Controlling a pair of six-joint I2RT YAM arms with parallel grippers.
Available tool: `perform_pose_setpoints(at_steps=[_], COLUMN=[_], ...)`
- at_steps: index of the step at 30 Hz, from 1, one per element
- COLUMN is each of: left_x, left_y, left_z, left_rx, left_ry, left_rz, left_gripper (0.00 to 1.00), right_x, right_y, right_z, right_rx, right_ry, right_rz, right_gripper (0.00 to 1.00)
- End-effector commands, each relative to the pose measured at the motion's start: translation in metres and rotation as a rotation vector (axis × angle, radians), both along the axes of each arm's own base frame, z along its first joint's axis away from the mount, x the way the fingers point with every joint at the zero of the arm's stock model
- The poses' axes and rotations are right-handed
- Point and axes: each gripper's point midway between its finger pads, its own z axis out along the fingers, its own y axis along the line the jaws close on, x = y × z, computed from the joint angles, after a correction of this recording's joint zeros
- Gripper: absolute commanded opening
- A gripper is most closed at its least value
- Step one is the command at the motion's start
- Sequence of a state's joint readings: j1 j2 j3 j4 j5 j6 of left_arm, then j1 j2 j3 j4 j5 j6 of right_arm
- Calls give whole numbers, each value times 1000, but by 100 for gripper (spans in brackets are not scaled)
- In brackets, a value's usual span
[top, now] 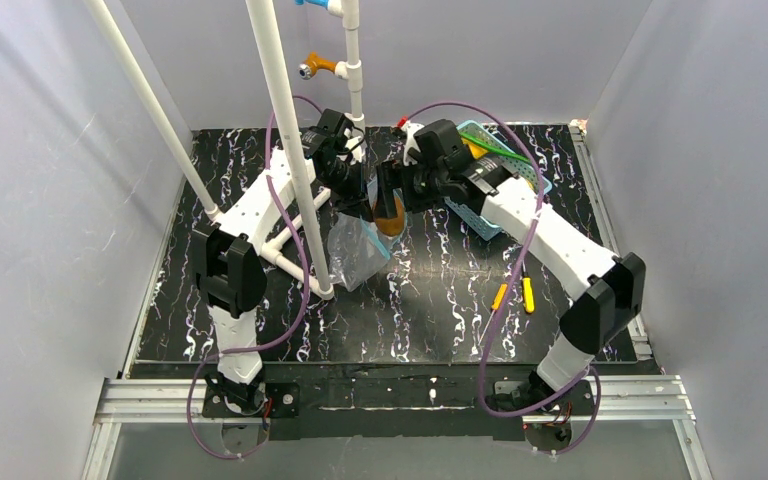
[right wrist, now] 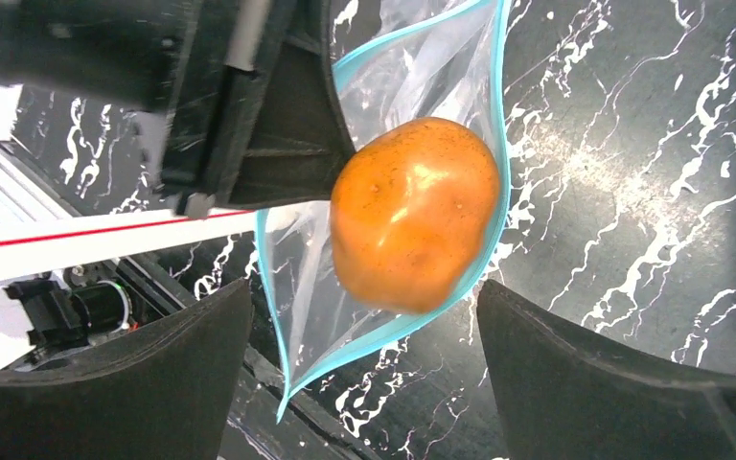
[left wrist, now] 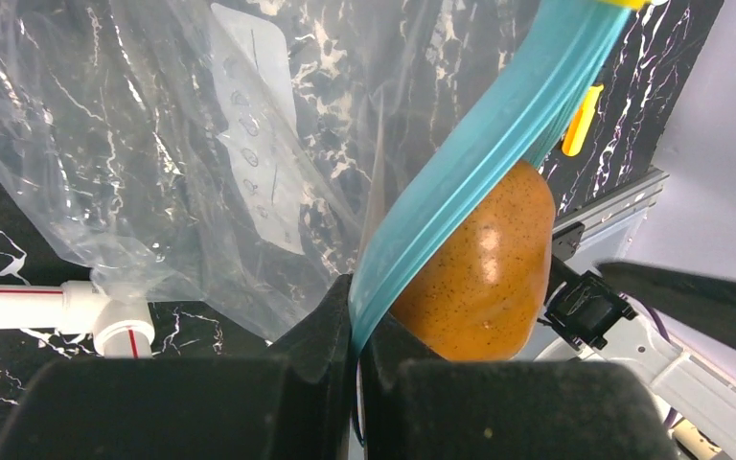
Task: Place the food in the zip-top bag and seal the zipper
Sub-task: Place the fake vegetable in the zipper food storage bag, then adjust the zipper food storage bag at the center of the board.
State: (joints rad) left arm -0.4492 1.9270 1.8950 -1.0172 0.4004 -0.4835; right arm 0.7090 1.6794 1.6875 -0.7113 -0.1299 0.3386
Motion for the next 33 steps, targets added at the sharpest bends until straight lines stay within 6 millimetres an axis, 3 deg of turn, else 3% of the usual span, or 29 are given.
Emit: perform_pose_setpoints(at_steps=[1,5,9,16,23,28,31,33], left_x=[-8,-9,-12,-16,-16,-18,-16,-13], left_y=[0,-2,-1,-6,-8,-8,-10,-9], left_z=[32,40,41,53,62,63,62,59], left_rx=[-32,-54,-55,-112,-131,-133,-137,-122], left_ry=[-55,-63,-60,-71,-88,-81,-78,-73], left_rz=[-5,-13,-17,-19,-16,-20,-17,-11], left_gripper=[0,0,0,0,0,0,0,0], right_x=[-2,3,7,9,16,23,27,30], right_y=[-8,-22,-33,-37,-30,-28,-21,-18], right_z=[27,26,31,8,-15,-25,-25,-22], right_rx=[26,35,213,215,218,187,172,121], right_ry=[-79,-92,-18,34,90,99,87,56], right_rz=[-15,-62,-69,-78,-78,-84,-72,-74], right_gripper=[89,79,59,57,40,38,23,1])
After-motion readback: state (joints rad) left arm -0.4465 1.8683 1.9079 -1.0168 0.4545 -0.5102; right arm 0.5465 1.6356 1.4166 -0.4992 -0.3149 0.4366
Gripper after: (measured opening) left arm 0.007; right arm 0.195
